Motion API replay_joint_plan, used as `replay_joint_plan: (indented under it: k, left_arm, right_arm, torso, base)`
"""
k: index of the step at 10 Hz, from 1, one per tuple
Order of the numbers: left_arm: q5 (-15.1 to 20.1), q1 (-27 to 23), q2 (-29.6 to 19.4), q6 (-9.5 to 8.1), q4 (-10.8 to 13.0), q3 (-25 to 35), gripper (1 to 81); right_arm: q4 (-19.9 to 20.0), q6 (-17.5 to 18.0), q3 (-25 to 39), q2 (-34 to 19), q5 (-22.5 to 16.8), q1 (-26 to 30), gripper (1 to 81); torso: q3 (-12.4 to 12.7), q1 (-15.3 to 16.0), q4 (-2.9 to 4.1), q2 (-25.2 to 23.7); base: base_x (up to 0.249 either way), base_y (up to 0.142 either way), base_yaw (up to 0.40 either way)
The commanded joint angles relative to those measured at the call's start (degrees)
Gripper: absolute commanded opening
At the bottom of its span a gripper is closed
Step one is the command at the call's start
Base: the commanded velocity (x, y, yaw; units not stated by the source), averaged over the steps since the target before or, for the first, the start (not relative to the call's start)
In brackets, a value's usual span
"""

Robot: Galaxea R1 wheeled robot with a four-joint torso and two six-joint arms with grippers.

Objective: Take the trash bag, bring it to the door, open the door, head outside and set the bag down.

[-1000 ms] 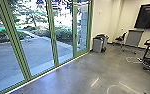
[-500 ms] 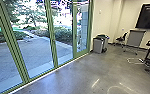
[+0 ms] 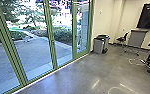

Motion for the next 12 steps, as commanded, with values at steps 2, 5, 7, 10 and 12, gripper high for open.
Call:
replay_joint_plan:
  k: [2,5,7,10,12]
  left_arm:
    - [3.5,-2.5,0.5,0.9,1.3,0.0,1.0]
    - [-0.2,-1.4,1.2,0.9,4.2,0.0,1.0]
    - [-0.4,-1.4,1.3,0.9,4.2,0.0,1.0]
    - [-0.4,-1.4,1.2,0.82,4.2,0.0,1.0]
    - [-0.4,-1.4,1.2,0.82,4.2,0.0,1.0]
  right_arm:
    - [-0.6,-0.6,0.0,0.5,-3.8,2.1,81.1]
    - [-0.8,-0.6,0.0,0.7,-3.8,2.2,81.1]
    - [-0.8,-0.6,-0.3,0.7,-3.8,2.2,81.1]
    - [-0.7,-0.6,-0.3,0.7,-3.2,2.2,81.1]
    - [-0.7,-0.6,-0.2,0.7,-3.1,2.1,81.1]
  torso:
    - [0.0,0.0,0.0,0.0]
    - [0.0,0.0,0.0,0.0]
    - [0.0,0.0,0.0,0.0]
    - [0.0,0.0,0.0,0.0]
    - [0.0,0.0,0.0,0.0]
  base:
    - [0.165,0.0,0.0]
    - [0.164,0.0,0.0]
    - [0.162,0.0,0.0]
    - [0.162,0.0,0.0]
    - [0.163,-0.031,0.0]
